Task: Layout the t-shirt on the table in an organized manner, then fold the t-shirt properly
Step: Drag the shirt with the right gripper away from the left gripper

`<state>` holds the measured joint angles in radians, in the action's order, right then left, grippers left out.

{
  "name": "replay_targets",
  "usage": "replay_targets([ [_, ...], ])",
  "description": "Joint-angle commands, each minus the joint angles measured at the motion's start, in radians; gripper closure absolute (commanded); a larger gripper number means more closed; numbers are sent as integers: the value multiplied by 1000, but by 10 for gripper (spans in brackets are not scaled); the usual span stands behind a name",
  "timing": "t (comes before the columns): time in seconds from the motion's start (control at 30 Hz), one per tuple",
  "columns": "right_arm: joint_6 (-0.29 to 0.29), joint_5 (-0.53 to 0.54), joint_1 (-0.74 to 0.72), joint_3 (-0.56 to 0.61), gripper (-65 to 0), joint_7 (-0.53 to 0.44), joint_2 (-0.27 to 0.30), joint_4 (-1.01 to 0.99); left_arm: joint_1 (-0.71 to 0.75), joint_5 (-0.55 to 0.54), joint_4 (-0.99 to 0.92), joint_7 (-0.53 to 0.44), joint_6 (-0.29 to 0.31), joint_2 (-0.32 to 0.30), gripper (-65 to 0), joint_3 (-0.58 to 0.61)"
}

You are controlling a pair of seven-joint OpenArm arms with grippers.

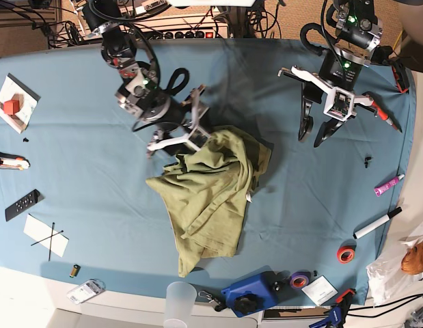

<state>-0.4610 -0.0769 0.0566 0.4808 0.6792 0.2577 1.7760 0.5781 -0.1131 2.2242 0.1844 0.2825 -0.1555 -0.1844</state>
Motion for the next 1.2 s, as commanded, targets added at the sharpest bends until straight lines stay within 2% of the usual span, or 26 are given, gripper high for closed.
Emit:
replay_targets([
  [0.0, 13, 9, -24, 13, -335, -29, 3, 16, 1, -3, 15, -27, 0, -2, -177, -1],
  [0.17, 149, 8, -56, 60, -323, -52, 2, 16, 1, -3, 15, -27, 0, -2, -177, -1],
  [0.4, 264, 2, -79, 60, -4, 22, 3, 15, 1, -3, 15, -27, 0, -2, -177, -1],
  [0.5, 288, -66, -79, 60, 0, 79, 3, 16, 1, -3, 15, -27, 0, -2, -177, -1],
  [0.63, 388, -164, -79, 49, 0, 123, 3, 18, 1, -3, 15, -27, 0, -2, -177, -1],
  [0.83, 396, -175, -76, -39, 0, 148, 3, 53, 1, -4, 15, -27, 0, -2, -177, -1],
  [0.97, 436, -162, -73, -140, 0, 190, 3, 127, -14, -4, 14, -27, 7, -3, -177, -1],
  [1.17, 433, 15, -71, -349, 0, 235, 3, 182, -77, -5, 0, -26, 8, -3, -177, -1],
])
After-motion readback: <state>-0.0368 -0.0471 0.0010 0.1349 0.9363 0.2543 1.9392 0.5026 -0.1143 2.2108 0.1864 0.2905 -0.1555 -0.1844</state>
